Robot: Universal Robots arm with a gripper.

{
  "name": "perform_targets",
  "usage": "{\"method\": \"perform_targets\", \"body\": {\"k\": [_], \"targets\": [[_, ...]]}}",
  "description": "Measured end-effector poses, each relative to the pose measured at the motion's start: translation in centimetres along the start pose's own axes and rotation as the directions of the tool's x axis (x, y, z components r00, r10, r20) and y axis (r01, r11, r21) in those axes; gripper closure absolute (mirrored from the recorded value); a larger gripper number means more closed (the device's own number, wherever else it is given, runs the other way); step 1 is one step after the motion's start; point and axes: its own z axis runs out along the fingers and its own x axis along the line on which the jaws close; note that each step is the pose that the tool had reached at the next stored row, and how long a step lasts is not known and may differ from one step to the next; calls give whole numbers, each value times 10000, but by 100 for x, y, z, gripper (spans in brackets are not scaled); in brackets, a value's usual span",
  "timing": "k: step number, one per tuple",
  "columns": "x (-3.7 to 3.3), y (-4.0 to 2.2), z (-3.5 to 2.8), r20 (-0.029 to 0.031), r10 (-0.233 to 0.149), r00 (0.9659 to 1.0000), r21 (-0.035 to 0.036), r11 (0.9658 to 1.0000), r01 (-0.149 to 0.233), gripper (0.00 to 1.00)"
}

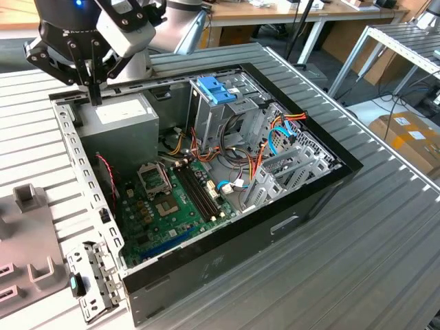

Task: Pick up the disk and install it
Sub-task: 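Reach for the disk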

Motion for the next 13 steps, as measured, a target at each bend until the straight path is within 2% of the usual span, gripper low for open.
{"method": "perform_targets", "body": {"k": [8, 9, 13], "targets": [[125, 16, -2, 0, 0, 10000, 0, 10000, 0, 89], [165, 20, -3, 0, 0, 10000, 0, 10000, 0, 89], [249, 28, -4, 1, 0, 10000, -1, 10000, 0, 89]]}}
